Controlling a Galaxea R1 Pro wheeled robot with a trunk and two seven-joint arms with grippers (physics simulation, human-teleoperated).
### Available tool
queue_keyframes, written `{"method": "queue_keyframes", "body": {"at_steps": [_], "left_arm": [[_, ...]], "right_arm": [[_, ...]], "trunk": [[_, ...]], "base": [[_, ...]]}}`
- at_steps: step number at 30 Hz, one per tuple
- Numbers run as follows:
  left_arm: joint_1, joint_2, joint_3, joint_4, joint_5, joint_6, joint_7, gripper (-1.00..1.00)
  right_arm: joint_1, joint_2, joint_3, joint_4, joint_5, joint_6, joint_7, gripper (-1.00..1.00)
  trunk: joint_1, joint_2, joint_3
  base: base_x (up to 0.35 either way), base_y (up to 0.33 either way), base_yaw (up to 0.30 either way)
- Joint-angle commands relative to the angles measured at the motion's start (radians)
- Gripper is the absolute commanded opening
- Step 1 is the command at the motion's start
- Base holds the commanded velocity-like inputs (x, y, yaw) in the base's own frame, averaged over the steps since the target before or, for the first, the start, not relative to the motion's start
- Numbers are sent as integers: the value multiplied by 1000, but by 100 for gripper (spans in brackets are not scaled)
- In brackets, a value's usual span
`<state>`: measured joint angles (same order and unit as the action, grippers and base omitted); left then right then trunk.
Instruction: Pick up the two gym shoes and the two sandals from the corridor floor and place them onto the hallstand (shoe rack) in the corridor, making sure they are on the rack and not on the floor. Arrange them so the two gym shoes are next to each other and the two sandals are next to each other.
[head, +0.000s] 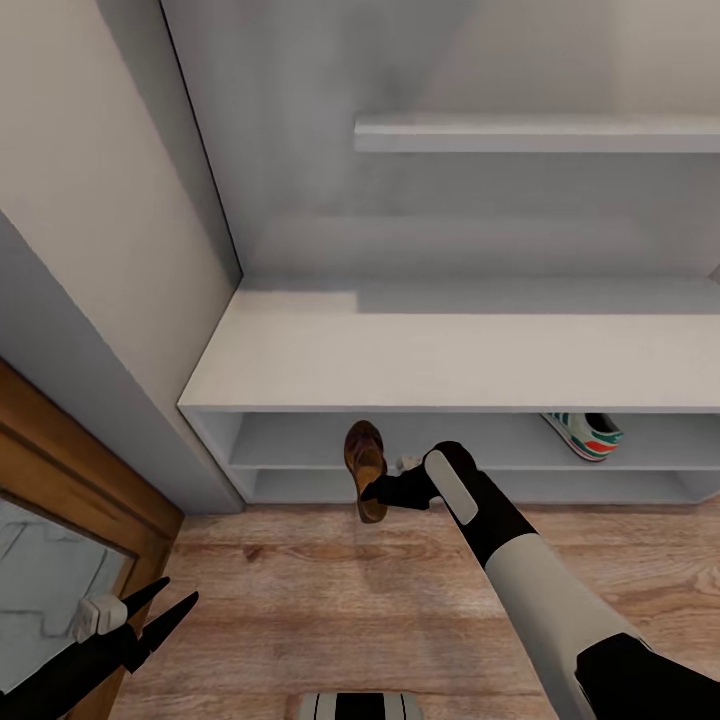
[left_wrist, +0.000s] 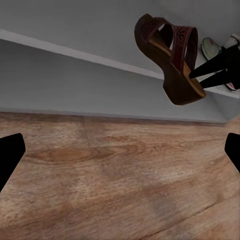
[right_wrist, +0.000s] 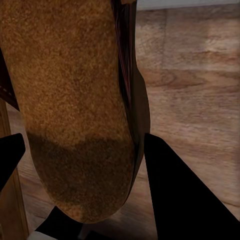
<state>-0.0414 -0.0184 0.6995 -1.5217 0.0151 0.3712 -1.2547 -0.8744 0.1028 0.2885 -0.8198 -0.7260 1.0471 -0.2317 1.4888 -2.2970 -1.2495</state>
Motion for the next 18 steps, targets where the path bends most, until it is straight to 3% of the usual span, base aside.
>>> {"method": "queue_keyframes", "body": {"at_steps": [1, 6, 13, 18], "left_arm": [[0, 0, 0, 0, 0, 0, 0, 100], [0, 0, 0, 0, -2, 0, 1, 100], [0, 0, 0, 0, -7, 0, 3, 100], [0, 0, -1, 0, -6, 0, 2, 100]], "right_arm": [[0, 0, 0, 0, -3, -1, -1, -100], [0, 0, 0, 0, -3, -3, -1, -100], [0, 0, 0, 1, -2, -5, -1, -100], [0, 0, 0, 1, -3, -5, -1, -100]], "trunk": [[0, 0, 0], [0, 0, 0], [0, 0, 0], [0, 0, 0]], "base": [[4, 0, 0], [9, 0, 0], [201, 0, 0], [68, 0, 0]]}}
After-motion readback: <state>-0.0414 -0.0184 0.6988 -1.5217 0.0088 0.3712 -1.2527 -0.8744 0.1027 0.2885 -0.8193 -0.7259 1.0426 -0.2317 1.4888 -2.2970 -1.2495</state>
